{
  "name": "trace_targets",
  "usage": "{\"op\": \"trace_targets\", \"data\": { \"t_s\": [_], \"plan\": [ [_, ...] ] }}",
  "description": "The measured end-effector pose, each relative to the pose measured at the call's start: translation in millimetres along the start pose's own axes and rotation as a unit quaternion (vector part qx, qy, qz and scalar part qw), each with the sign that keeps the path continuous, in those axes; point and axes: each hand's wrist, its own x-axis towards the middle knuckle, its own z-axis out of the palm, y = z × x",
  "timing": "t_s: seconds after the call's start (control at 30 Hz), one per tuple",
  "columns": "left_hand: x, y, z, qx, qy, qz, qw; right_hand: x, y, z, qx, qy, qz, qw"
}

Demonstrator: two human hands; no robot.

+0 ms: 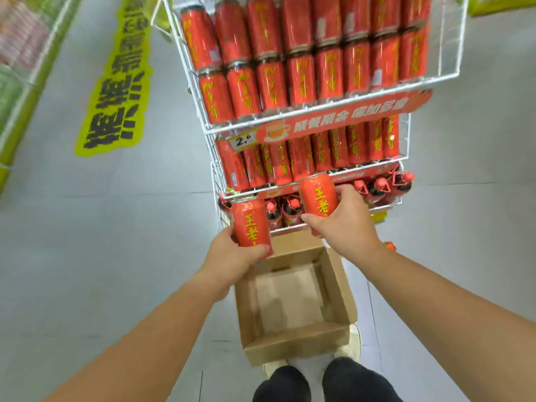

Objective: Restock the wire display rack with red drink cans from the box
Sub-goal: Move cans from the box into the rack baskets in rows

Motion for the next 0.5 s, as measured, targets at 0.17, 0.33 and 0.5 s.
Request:
{"op": "trace_targets", "data": {
  "t_s": [0.17,0.33,0.5],
  "plan": [
    [-45,85,-26,-0.003,-0.013,0.063,0.998,-22,-78,-61,0.012,0.053,-0.051,0.997],
    [-79,149,-45,0.002,-0.010,0.131,0.991,-33,-145,-106,0.008,0.101,-0.095,0.990],
    [-94,200,-56,-0.001,-0.037,0.182,0.983,-36,-193,-133,0.019,0.128,-0.113,0.985]
  ]
}}
